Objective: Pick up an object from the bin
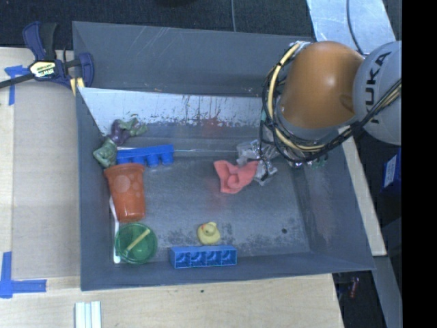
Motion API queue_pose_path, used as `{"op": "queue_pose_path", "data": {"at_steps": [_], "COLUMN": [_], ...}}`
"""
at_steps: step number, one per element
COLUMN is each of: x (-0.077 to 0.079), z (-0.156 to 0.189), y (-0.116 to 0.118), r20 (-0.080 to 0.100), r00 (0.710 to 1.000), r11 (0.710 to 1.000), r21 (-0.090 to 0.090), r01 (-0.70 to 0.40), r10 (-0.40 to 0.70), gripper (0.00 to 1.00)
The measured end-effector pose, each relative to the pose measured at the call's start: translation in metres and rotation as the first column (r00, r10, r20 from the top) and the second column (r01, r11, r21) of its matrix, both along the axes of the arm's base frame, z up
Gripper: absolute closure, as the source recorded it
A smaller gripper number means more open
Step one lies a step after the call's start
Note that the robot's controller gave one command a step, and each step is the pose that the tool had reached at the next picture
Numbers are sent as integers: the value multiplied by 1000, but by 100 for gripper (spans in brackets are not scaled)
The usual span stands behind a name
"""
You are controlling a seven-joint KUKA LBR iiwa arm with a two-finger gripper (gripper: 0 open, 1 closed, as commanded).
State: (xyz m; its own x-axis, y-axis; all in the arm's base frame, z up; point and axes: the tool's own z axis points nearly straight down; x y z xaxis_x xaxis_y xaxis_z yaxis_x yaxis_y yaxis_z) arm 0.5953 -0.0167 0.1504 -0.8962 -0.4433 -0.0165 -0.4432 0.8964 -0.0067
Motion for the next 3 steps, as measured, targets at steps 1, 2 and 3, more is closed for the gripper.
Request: {"op": "queue_pose_path", "data": {"at_steps": [1,2,3], "x": [-8,-12,-15], "z": [-44,3,103], "y": [-73,-72,-101], "r20": [4,0,-6], "r00": [967,953,953], "r11": [967,953,953], "r21": [-5,-2,-3], "r01": [-255,-303,-303], "r10": [255,303,303], "gripper": [100,100,100]}}
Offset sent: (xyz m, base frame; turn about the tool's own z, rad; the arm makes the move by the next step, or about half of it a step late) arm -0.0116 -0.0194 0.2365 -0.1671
